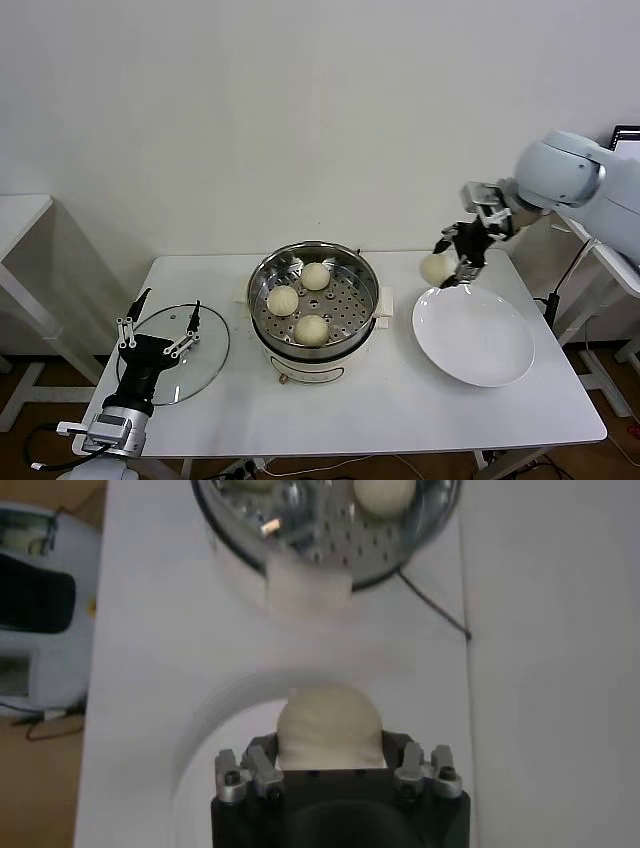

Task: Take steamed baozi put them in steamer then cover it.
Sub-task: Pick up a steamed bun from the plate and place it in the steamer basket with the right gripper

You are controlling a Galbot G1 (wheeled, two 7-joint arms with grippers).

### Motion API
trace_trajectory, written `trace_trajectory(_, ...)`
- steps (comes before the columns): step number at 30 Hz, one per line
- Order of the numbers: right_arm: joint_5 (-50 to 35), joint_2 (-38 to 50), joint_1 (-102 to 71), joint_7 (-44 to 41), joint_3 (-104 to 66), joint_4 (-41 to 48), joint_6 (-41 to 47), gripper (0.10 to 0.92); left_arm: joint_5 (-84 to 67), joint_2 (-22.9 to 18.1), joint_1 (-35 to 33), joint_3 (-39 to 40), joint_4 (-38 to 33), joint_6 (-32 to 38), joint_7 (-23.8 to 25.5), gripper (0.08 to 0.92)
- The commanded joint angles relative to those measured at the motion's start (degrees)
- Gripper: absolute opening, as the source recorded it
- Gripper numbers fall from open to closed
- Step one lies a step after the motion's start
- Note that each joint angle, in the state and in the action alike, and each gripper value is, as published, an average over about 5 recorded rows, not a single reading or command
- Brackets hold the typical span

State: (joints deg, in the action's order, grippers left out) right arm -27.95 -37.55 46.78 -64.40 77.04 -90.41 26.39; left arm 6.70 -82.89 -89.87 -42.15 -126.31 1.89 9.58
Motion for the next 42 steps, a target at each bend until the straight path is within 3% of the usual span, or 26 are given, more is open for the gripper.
trace_trajectory(1, -11.40, -16.31, 8.58, 4.14, 8.41, -0.44, 6.42, 0.704, -0.52, -0.03, -0.04, -0.53, -0.26, 0.01, 0.00, 0.823)
trace_trajectory(16, -5.19, -29.59, -7.07, 4.49, 3.99, 13.47, 7.20, 0.705, -1.52, 0.45, 0.79, -2.38, 0.72, -0.01, 0.24, 0.823)
trace_trajectory(25, 2.08, -30.64, -14.39, 2.91, 1.04, 19.56, 6.06, 0.704, -1.89, 0.86, 1.70, -2.79, 2.64, -0.01, 0.51, 0.823)
trace_trajectory(42, 4.96, -29.99, -17.22, 2.45, -1.02, 21.44, 5.45, 0.704, -1.99, 0.76, 1.89, -2.61, 3.62, 0.18, 0.62, 0.823)
